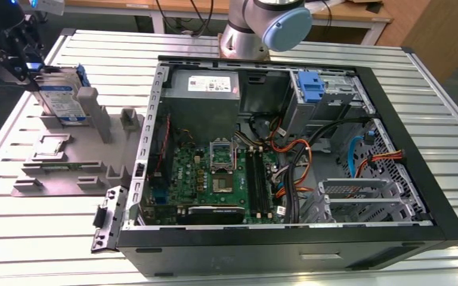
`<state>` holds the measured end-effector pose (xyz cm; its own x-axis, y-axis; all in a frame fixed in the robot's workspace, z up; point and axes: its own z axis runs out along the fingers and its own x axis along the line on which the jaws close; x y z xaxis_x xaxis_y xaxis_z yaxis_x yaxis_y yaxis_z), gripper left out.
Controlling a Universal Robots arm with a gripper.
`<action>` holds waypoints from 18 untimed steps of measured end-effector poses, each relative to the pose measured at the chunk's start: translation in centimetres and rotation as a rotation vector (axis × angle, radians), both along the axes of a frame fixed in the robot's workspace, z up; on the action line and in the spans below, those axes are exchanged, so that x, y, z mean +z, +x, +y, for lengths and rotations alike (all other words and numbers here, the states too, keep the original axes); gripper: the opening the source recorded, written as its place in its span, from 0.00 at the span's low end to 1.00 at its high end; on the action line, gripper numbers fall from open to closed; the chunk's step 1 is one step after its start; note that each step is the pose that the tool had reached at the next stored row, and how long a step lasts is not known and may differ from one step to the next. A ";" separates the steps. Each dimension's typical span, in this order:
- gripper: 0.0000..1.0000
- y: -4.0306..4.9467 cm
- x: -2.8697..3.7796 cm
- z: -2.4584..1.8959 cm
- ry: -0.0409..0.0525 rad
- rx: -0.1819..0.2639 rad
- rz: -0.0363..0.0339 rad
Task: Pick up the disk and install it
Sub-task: 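Pick up the disk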
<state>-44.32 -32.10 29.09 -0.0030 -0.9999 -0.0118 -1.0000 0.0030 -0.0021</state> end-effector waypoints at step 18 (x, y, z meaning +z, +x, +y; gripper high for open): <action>0.47 0.04 -0.26 0.05 0.0002 -0.005 0.0012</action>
